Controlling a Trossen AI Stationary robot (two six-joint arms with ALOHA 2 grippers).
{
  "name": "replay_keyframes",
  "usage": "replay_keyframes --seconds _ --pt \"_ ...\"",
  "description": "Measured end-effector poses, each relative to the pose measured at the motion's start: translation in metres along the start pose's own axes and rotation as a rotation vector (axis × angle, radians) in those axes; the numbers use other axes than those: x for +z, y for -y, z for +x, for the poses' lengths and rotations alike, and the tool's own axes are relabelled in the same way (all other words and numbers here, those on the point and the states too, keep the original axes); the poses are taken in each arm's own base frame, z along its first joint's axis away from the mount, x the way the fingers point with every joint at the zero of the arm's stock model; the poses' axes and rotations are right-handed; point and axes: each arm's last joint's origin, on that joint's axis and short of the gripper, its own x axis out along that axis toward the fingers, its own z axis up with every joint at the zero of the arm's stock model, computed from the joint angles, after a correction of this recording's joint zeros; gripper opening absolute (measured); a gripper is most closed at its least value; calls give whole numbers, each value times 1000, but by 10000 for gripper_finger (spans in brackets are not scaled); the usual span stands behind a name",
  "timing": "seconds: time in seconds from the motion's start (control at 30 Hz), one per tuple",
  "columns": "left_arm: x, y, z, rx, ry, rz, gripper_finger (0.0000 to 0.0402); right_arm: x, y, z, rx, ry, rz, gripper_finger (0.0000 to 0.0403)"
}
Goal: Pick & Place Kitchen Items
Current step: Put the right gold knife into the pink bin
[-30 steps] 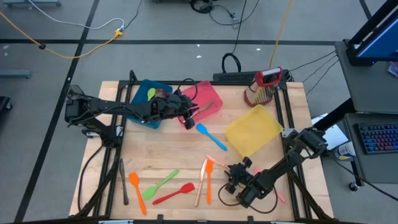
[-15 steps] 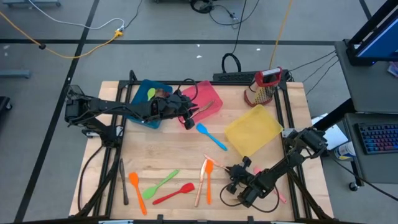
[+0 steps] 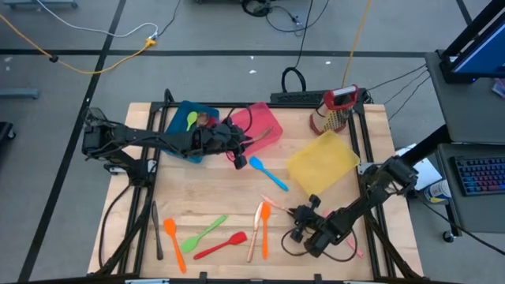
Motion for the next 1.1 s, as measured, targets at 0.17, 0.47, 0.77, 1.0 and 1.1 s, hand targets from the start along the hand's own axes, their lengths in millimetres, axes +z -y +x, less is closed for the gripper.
replay_keyframes --seconds 0.17,0.47,0.77,1.0,1.1 --pt "0 4 -1 -11 2 6 81 15 5 -4 8 6 -27 30" --pt "0 8 -2 -22 3 11 81 37 8 -15 43 52 24 28" --pt "0 8 -2 -19 3 11 81 58 14 -27 70 101 32 28" --pt "0 14 -3 -37 6 16 81 81 25 -27 57 131 21 33" --pt "0 19 -4 -52 8 26 81 90 32 -24 49 122 -14 29"
